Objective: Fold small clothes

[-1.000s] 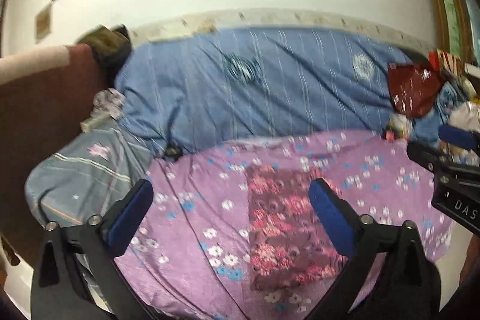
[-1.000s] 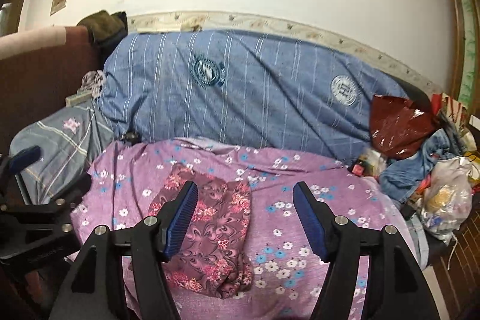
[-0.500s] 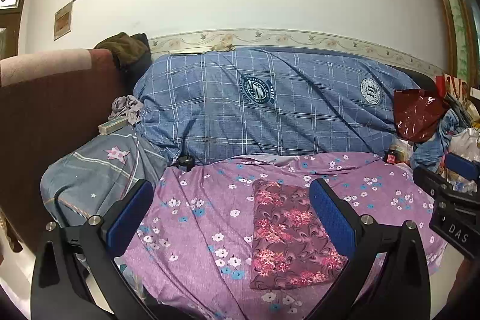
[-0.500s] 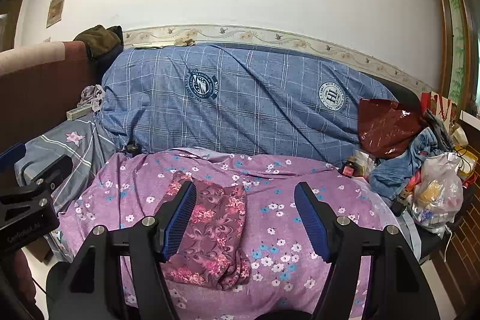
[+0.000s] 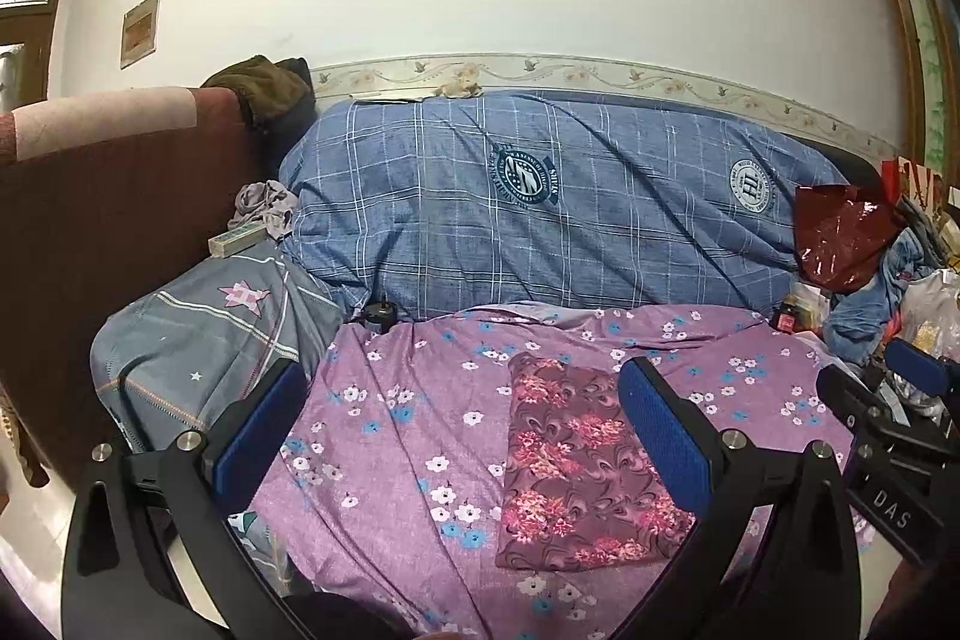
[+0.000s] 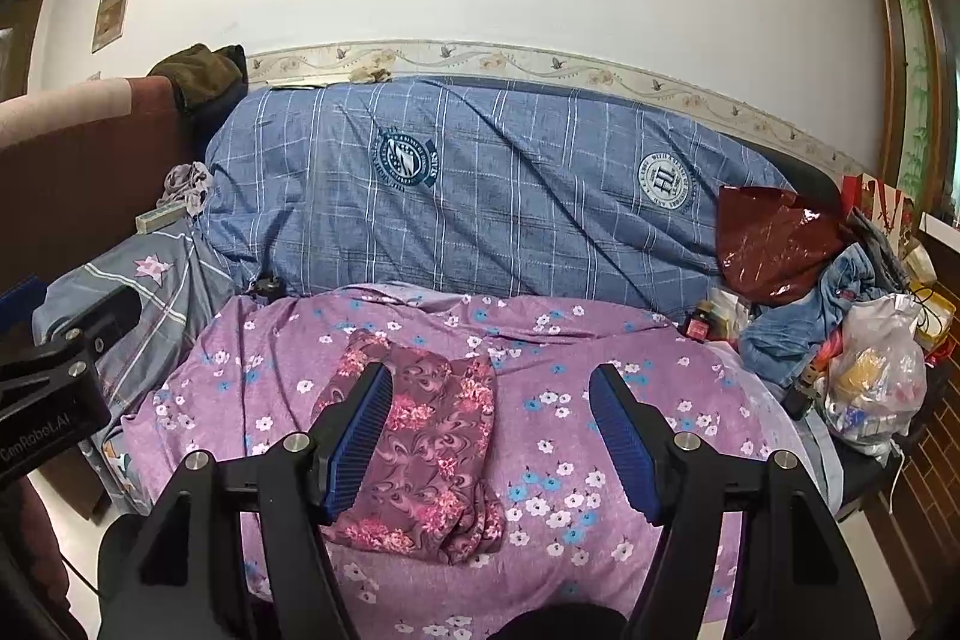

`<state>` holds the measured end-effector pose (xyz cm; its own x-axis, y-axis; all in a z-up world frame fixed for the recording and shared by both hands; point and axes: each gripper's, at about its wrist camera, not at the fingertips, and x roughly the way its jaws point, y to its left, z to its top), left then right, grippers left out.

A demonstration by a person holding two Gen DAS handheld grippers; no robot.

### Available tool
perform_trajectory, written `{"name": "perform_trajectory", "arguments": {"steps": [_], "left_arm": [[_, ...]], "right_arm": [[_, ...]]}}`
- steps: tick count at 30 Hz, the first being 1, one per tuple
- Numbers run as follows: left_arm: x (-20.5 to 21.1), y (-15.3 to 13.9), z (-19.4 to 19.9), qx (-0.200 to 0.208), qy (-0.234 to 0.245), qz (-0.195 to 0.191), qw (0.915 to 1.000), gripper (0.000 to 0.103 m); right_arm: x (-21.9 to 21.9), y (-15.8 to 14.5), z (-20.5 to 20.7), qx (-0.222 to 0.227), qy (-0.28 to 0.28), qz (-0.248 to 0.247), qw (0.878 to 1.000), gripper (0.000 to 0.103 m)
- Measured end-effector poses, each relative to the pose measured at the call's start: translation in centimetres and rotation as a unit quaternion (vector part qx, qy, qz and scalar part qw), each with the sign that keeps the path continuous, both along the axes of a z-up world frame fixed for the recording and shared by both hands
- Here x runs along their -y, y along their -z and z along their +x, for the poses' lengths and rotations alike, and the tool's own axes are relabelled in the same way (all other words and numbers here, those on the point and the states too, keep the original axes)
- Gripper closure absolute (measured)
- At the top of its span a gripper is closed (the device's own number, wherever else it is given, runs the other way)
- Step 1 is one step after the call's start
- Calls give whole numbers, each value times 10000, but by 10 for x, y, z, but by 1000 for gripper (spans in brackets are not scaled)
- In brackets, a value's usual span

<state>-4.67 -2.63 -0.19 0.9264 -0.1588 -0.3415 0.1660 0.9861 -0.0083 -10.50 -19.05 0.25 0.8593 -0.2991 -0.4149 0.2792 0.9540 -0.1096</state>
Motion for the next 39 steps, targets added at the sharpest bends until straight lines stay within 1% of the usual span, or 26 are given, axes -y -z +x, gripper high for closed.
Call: {"name": "perform_trajectory", "arguments": {"steps": [8,14,19,26,32,39], "left_arm": [[3,7,7,-143,-113,104,9998,0],[1,14,15,-238,-144,60,9996,0],[0,19,22,-301,-84,-27,9995,0],[2,28,33,-469,2,-12,9989,0],[2,30,41,-571,110,-54,9983,0],[1,31,46,-557,155,-110,9983,0]], "right_arm": [[-2,10,7,-153,24,-14,9999,33],[0,17,14,-259,44,-5,9997,33],[-3,25,23,-373,14,-50,9993,33],[-3,34,35,-509,15,-67,9987,33],[-5,39,42,-590,18,-122,9982,33],[-2,40,46,-597,68,-115,9981,33]]}}
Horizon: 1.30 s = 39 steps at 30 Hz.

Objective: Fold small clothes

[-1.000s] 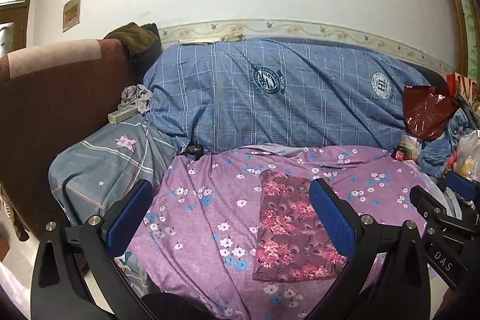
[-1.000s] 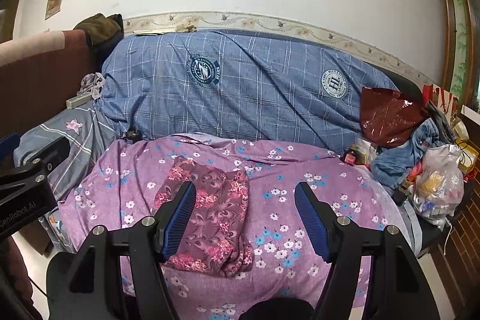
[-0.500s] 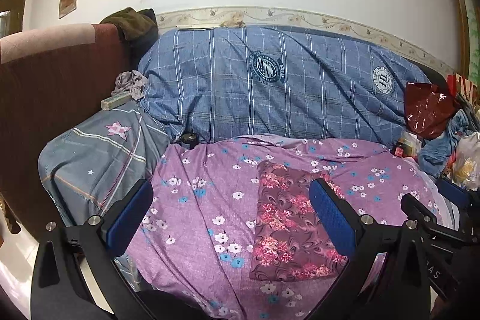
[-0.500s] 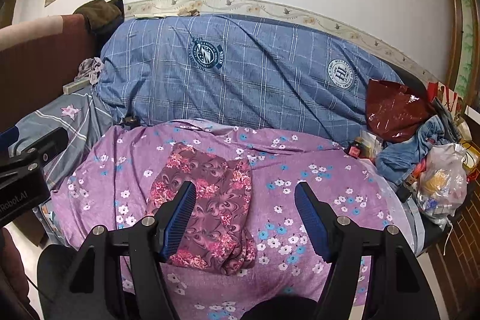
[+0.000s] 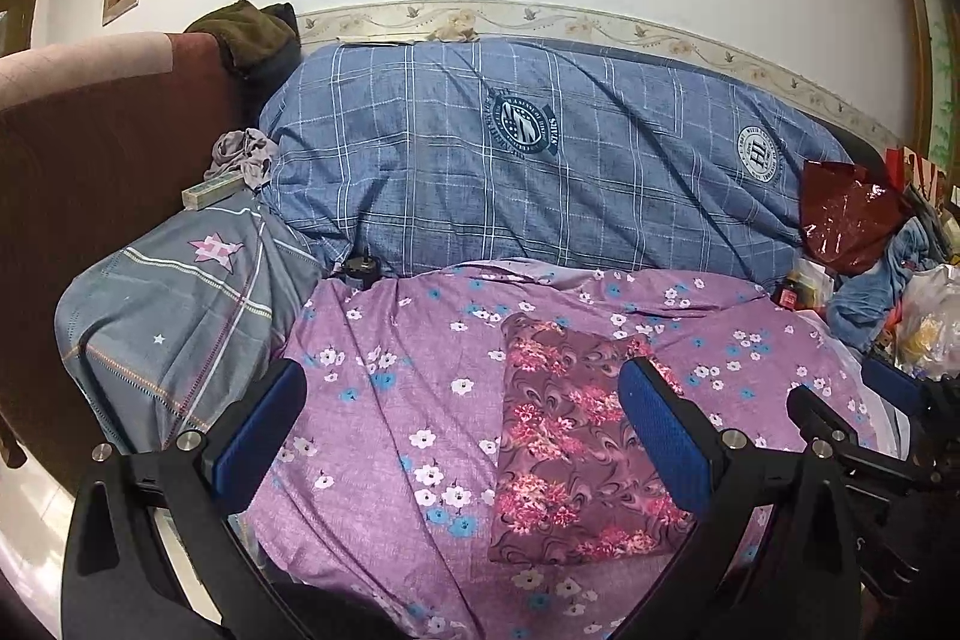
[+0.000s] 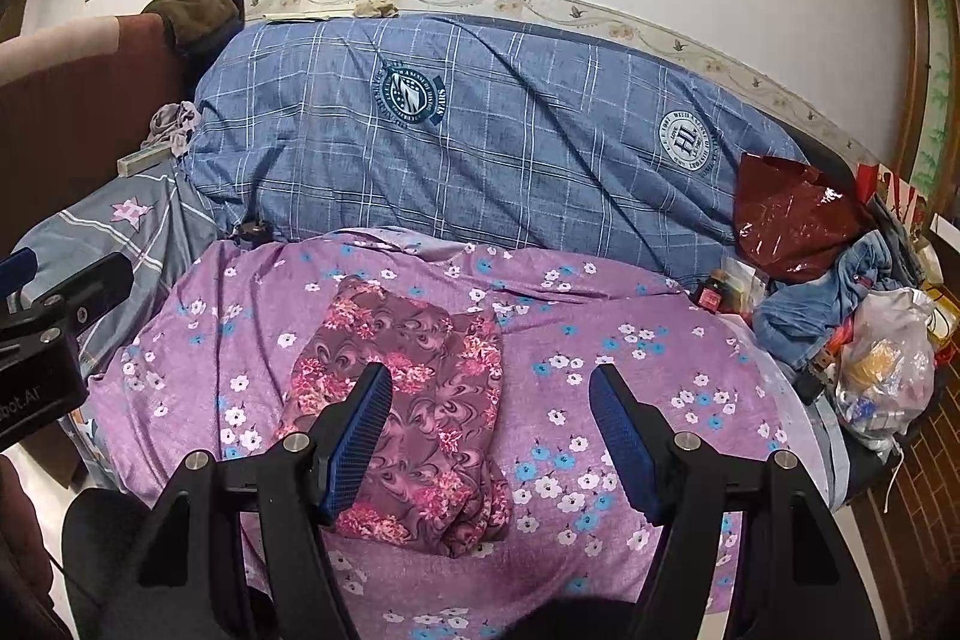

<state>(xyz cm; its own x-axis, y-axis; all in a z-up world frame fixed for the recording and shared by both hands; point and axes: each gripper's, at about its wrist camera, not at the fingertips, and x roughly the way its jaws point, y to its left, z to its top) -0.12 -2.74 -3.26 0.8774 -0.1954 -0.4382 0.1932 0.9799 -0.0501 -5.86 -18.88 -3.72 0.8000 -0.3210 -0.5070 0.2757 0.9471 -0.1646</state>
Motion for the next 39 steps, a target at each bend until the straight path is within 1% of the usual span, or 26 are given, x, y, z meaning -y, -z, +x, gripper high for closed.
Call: {"name": "perform_trajectory", "arguments": {"steps": [10,26,39], "left_arm": [[0,0,3,132,32,108,9998,0],[-7,-2,2,175,-1,3,9998,0],[-9,4,6,72,-2,-95,9999,0]], "right_arm": [[-2,-2,5,61,34,-64,10000,33],[-9,-5,0,199,18,-165,9997,33],[-14,-4,2,224,24,-218,9995,33]]}}
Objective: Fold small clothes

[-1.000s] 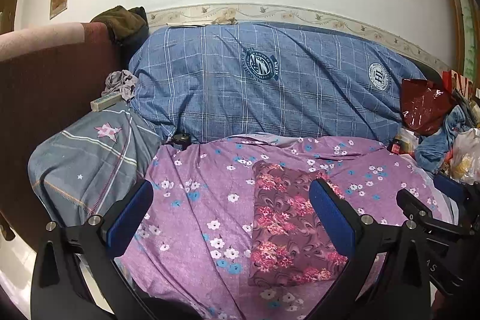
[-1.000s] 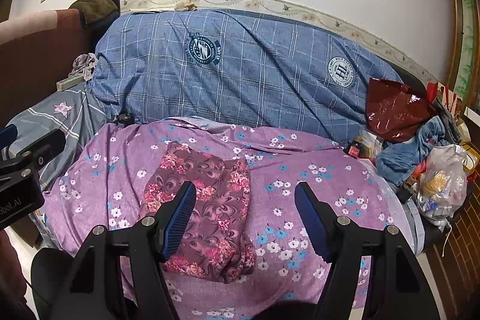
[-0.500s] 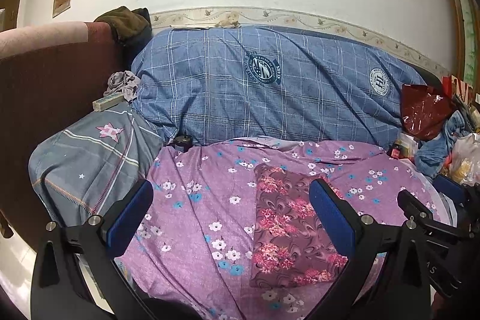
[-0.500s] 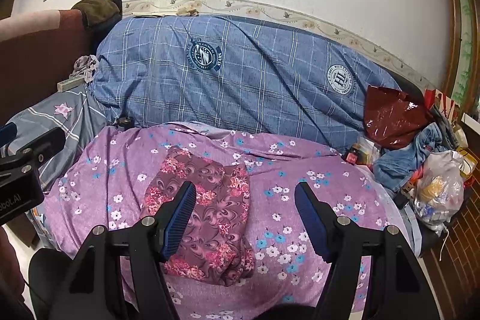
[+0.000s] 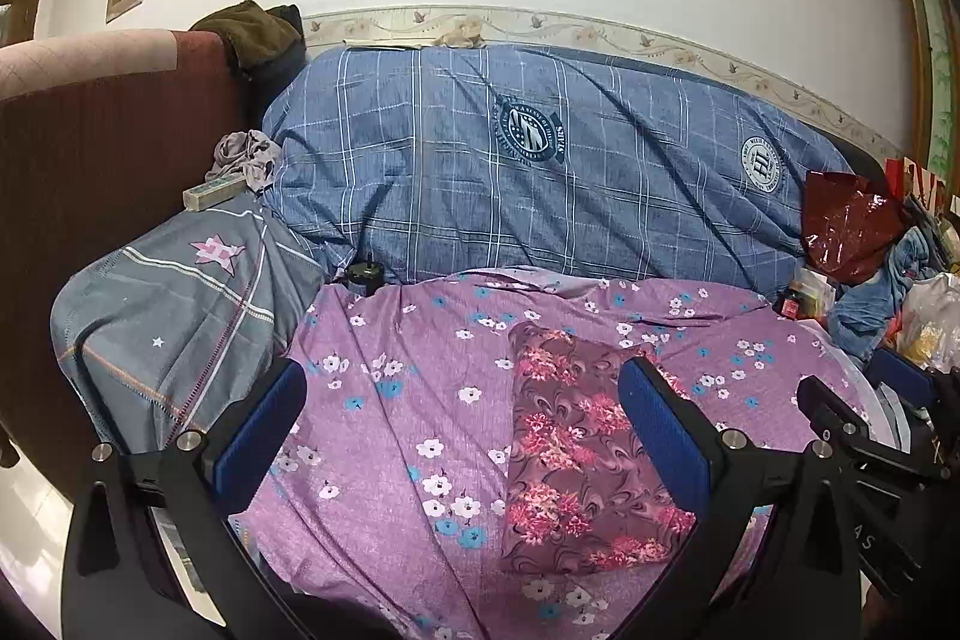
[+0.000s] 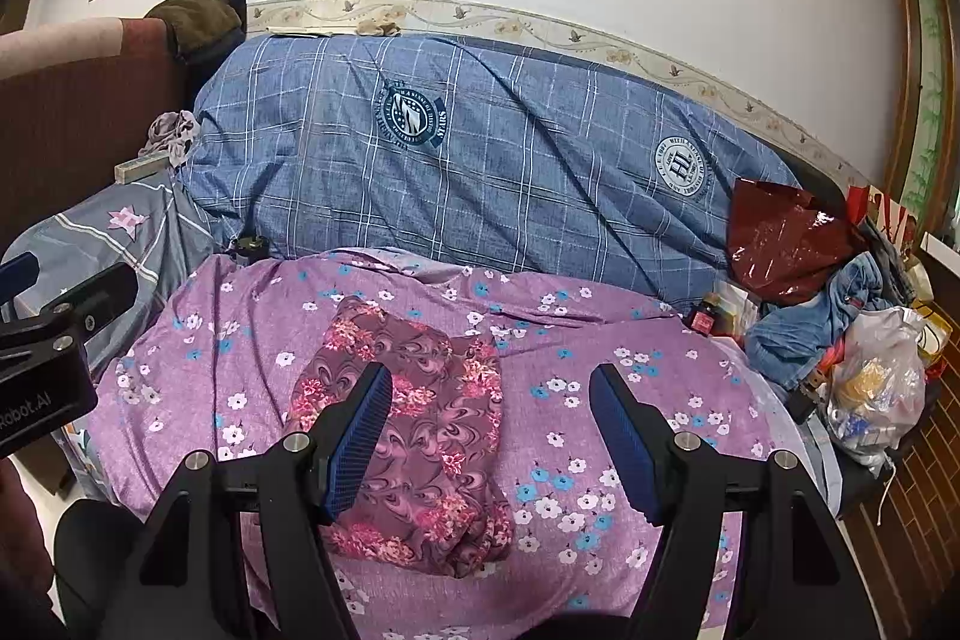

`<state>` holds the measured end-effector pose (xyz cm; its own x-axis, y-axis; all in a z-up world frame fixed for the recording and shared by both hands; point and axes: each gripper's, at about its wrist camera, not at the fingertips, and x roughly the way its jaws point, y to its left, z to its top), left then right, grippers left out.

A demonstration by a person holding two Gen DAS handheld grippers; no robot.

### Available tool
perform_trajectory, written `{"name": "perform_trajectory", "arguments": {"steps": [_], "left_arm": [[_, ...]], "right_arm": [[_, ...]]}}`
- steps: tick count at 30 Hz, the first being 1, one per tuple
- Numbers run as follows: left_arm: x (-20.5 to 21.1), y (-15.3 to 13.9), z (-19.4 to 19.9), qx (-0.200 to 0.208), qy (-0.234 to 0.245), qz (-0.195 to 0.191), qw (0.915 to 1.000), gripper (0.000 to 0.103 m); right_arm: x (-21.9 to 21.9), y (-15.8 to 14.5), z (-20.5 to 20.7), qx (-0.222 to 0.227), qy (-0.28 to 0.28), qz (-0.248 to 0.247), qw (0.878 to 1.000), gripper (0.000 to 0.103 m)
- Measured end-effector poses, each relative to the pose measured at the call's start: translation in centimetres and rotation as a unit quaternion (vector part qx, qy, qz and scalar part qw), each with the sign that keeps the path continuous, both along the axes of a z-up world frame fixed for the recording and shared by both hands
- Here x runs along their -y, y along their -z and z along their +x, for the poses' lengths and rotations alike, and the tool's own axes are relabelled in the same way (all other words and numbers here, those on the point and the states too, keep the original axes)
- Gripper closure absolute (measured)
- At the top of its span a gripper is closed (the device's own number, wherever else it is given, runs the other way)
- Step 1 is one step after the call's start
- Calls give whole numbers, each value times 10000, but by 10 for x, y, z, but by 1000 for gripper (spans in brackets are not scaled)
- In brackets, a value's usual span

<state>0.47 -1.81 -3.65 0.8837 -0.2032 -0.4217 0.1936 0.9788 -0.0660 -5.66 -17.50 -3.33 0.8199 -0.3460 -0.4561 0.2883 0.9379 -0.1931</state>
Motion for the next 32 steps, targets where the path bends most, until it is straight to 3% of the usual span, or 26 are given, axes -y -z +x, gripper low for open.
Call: {"name": "perform_trajectory", "arguments": {"steps": [32], "left_arm": [[0,22,37,-301,72,-203,9993,0]], "right_arm": [[-5,25,46,-232,-97,-88,9996,33]]}}
